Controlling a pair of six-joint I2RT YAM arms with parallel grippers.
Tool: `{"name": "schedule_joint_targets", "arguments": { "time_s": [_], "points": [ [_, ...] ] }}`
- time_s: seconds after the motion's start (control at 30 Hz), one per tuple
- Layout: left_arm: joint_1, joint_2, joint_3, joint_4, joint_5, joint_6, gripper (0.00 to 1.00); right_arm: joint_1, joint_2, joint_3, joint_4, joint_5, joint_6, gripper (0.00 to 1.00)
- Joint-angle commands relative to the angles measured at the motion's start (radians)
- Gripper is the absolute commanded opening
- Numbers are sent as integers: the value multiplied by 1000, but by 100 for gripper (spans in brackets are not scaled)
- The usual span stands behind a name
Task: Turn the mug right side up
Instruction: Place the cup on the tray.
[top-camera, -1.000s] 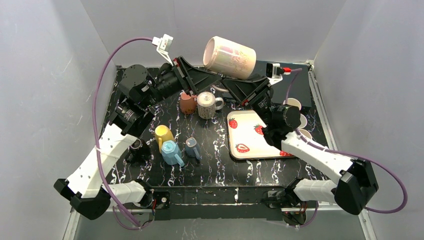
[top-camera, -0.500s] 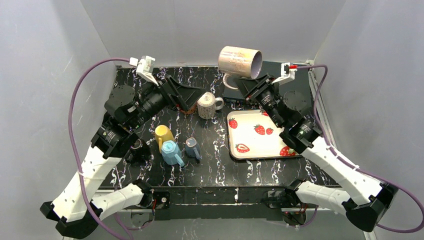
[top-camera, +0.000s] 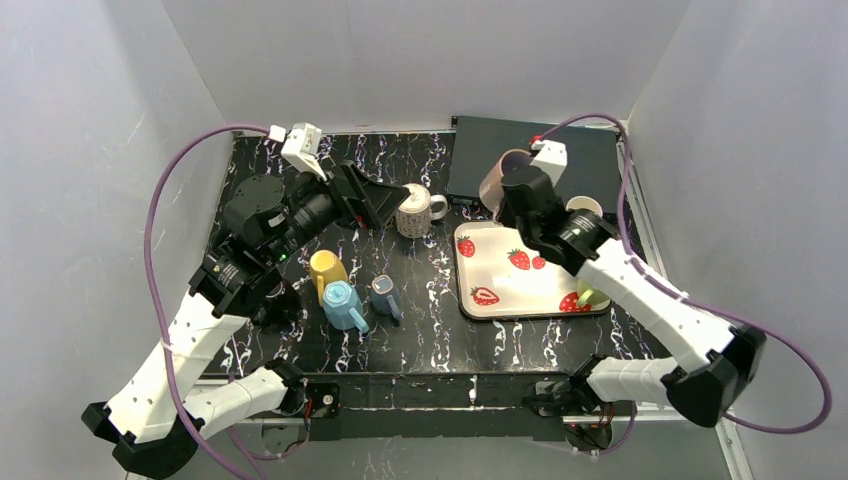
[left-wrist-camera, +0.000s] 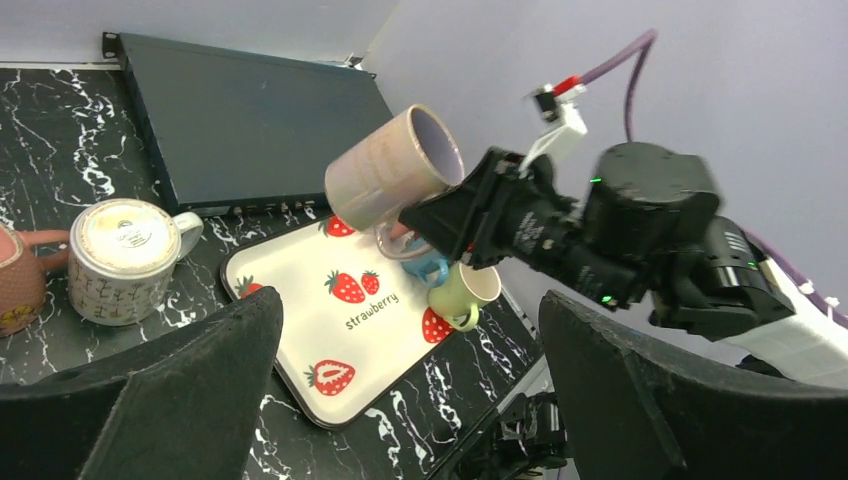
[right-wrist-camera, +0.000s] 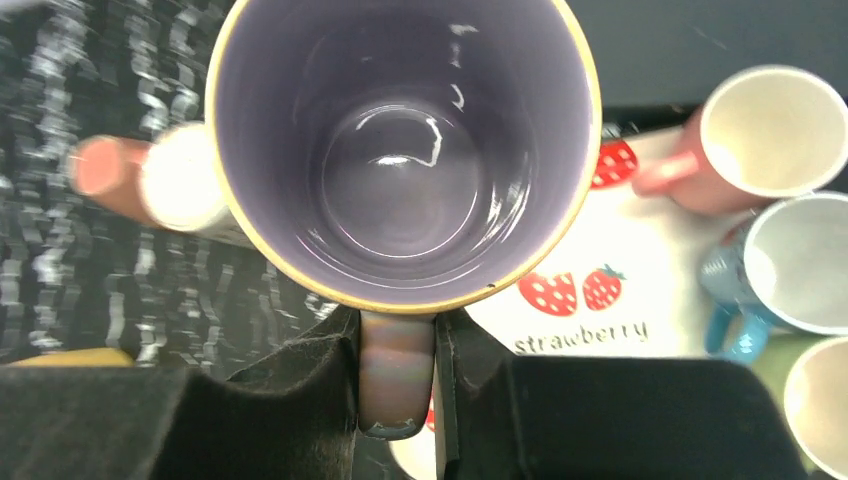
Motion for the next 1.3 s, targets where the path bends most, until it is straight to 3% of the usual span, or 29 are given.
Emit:
{"name": "schedule_joint_targets", "arguments": {
  "time_s": [0.0,0.33,0.53,1.1,1.27],
  "points": [
    [-2,-22,1,-14,-38,19,98,-2,90,74,-59,154,118,1],
    [-3,-49,-41,-45,-64,20,97,-3,303,58,-134,337,447,1],
    [-2,-70,-56,-78,-89,39,97,-29,396,63,-266,347,661,1],
    [-2,-53,-76,-129,-163,23,97,-103,353,-60,-362,291,801,1],
    [-2,-51,-74,-139,-173,21,97,-142,342,-105,-314,252,780,1]
  ]
}}
